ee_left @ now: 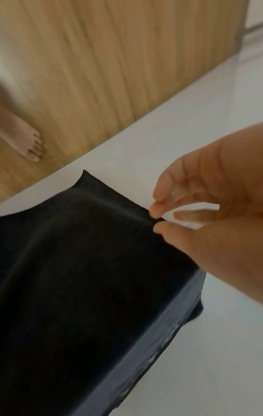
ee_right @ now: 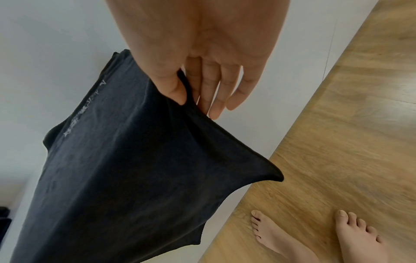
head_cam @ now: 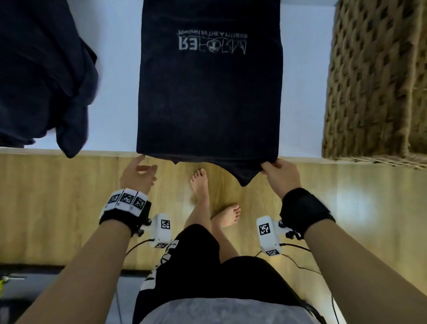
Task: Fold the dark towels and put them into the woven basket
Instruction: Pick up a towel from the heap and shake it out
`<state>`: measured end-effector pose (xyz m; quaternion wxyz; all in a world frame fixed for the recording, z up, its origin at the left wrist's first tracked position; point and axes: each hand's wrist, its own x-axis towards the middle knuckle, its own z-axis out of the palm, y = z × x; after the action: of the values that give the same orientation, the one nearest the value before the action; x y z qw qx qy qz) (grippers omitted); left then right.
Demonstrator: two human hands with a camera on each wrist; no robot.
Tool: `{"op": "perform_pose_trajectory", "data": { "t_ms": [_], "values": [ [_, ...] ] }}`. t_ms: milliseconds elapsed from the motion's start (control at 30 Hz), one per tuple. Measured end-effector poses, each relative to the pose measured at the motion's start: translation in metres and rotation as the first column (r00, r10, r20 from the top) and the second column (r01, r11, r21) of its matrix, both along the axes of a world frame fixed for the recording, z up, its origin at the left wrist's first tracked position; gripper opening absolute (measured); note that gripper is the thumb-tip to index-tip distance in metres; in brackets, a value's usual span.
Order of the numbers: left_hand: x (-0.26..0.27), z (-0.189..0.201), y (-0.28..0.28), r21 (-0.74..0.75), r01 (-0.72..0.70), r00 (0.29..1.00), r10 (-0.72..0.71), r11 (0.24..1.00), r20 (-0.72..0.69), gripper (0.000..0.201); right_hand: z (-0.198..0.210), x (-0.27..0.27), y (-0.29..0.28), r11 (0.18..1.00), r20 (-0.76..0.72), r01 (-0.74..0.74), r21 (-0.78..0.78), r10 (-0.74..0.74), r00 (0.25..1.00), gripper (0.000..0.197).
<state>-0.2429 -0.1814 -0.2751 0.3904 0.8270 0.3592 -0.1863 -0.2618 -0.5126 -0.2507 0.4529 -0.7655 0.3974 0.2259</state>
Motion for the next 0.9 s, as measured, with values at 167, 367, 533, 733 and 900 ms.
{"op": "perform_pose_trajectory", "data": {
  "t_ms": [167, 367, 533, 733, 900],
  "values": [
    [0.026, -0.003, -0.002, -0.151, -0.076, 0.996, 0.081, 0.986, 0.025, 0.013, 0.01, -0.001, -0.004, 0.999, 0.045, -0.019, -0.039, 0.021, 0.999, 0.024],
    [0.024, 0.021, 0.002, -0.1, -0.064, 0.998, 0.063, 0.993, -0.015, 0.027, 0.027, 0.001, -0.011, 0.998, 0.131, -0.017, -0.053, 0.024, 0.991, 0.016],
    [0.046, 0.073, 0.007, -0.081, 0.011, 0.994, -0.001, 0.997, 0.113, 0.037, 0.063, 0.021, -0.014, 0.998, 0.274, 0.026, -0.059, -0.009, 0.962, 0.016],
    [0.101, 0.125, 0.006, -0.24, -0.039, 0.916, 0.131, 0.97, 0.38, 0.034, 0.103, 0.072, -0.024, 0.991, 0.467, 0.076, -0.112, -0.015, 0.884, 0.021],
    [0.158, 0.143, -0.002, -0.43, -0.091, 0.882, 0.274, 0.898, 0.384, 0.015, 0.111, 0.125, -0.028, 0.989, 0.503, 0.05, -0.142, 0.029, 0.864, 0.023]
  ]
}}
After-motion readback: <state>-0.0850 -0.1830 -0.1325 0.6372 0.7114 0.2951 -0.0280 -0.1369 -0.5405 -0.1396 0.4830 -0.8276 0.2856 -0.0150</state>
